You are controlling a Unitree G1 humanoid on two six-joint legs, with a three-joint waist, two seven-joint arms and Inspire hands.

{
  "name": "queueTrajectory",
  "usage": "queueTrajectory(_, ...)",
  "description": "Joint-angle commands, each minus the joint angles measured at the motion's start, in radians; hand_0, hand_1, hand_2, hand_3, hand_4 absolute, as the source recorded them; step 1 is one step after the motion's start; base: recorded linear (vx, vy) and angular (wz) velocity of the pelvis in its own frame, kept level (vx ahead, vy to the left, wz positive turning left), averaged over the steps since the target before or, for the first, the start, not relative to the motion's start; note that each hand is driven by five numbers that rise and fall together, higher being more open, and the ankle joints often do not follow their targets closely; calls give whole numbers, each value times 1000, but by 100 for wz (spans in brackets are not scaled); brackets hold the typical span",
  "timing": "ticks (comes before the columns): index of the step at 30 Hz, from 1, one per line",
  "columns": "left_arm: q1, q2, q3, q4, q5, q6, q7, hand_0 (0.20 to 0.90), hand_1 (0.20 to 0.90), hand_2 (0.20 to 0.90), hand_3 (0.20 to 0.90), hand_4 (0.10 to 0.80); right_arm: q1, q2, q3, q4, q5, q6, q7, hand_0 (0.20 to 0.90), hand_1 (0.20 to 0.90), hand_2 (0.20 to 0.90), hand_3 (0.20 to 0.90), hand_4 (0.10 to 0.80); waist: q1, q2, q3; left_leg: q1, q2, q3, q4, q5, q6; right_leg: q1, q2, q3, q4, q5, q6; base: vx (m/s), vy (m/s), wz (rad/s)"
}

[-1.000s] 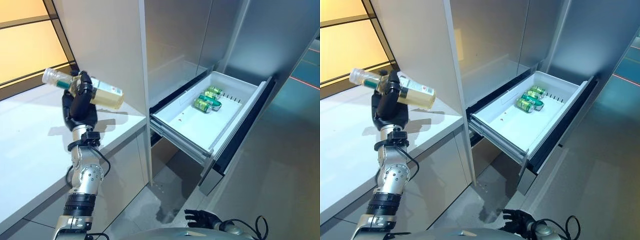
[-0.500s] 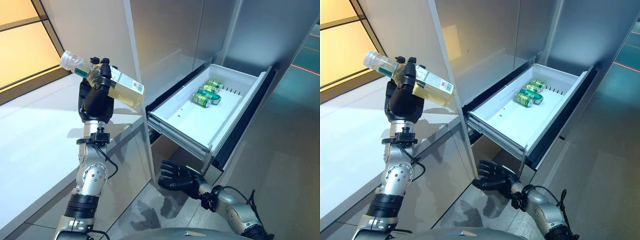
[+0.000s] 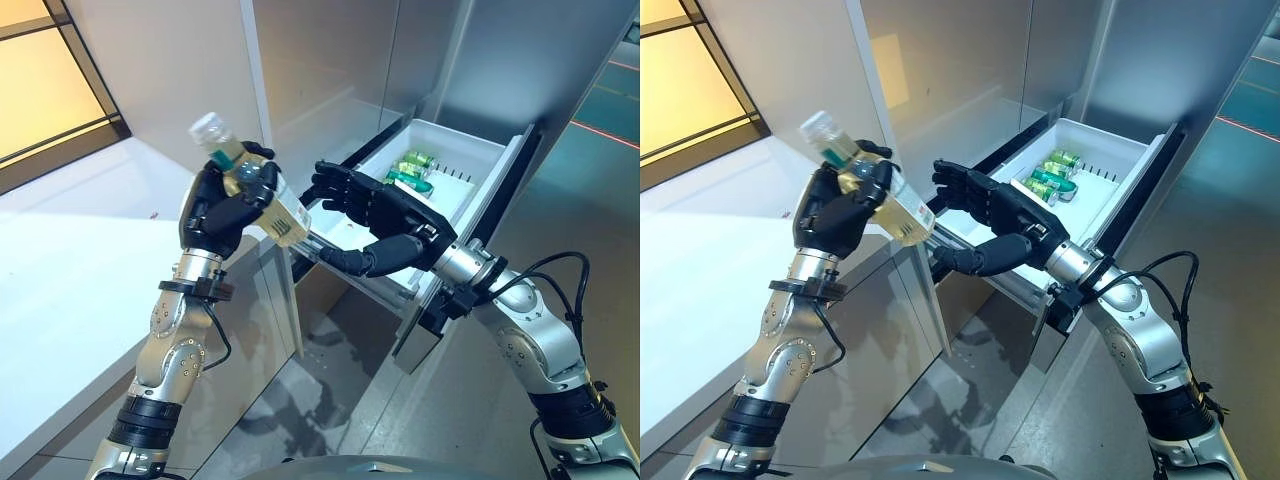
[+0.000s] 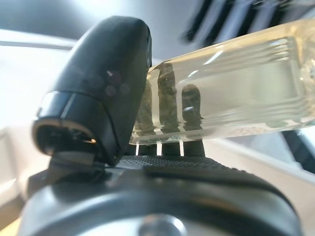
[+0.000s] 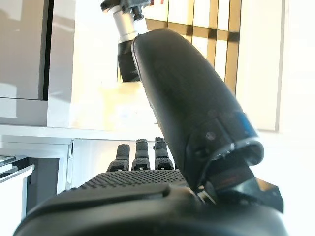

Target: Put drinks into fridge and close the fridge

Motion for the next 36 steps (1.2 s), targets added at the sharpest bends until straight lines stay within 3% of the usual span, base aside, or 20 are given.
queueTrajectory(1, -197, 45, 7, -207, 6, -93, -79, 300, 300, 300, 200, 100, -72, 6, -2, -69, 11, -64, -23, 900, 900, 900, 900, 800, -9, -21, -99, -14, -30, 64, 1, -40, 36, -5, -31, 26, 16, 28, 65, -8, 6, -5)
queueTrajectory(11, -260, 51, -77, -215, 80, -103, -82, 300, 300, 300, 200, 100, -138, 11, 91, -65, 10, -22, -33, 900, 900, 900, 900, 800, -9, -24, -96, -13, -30, 69, 1, -41, 36, -3, -33, 25, 14, 30, 66, -2, 2, -2)
queueTrajectory(18, -284, 54, -123, -227, 176, -176, -70, 300, 300, 300, 200, 100, -148, 14, 138, -35, 7, 38, -110, 900, 900, 900, 900, 800, -12, -25, -94, -12, -29, 71, 1, -40, 35, -4, -32, 28, 14, 30, 67, 0, 0, 0)
queueTrajectory(27, -298, 58, -181, -220, 185, -140, -114, 300, 300, 300, 200, 100, -176, 29, 170, -17, 29, 27, -161, 900, 900, 900, 900, 800, -12, -25, -90, -7, -29, 71, 1, -47, 36, 1, -30, 29, 13, 27, 69, 3, 0, 0)
queueTrajectory(34, -307, 49, -225, -212, 208, -162, -118, 300, 300, 300, 200, 100, -205, 46, 186, -5, 65, 23, -218, 900, 900, 900, 900, 800, -14, -25, -88, -7, -29, 77, 1, -47, 38, 0, -28, 33, 11, 28, 67, 0, 0, 0)
queueTrajectory(35, -312, 46, -232, -208, 213, -158, -117, 300, 300, 300, 200, 100, -210, 51, 188, -1, 68, 13, -229, 538, 538, 538, 477, 377, -14, -25, -88, -7, -28, 77, 1, -47, 38, -1, -27, 34, 11, 28, 67, 0, 0, 0)
queueTrajectory(36, -312, 41, -239, -206, 219, -150, -117, 300, 300, 300, 200, 100, -213, 60, 187, 4, 65, -1, -242, 366, 366, 366, 277, 177, -14, -25, -88, -7, -28, 77, 1, -47, 38, -1, -27, 35, 11, 29, 68, 0, 0, 0)
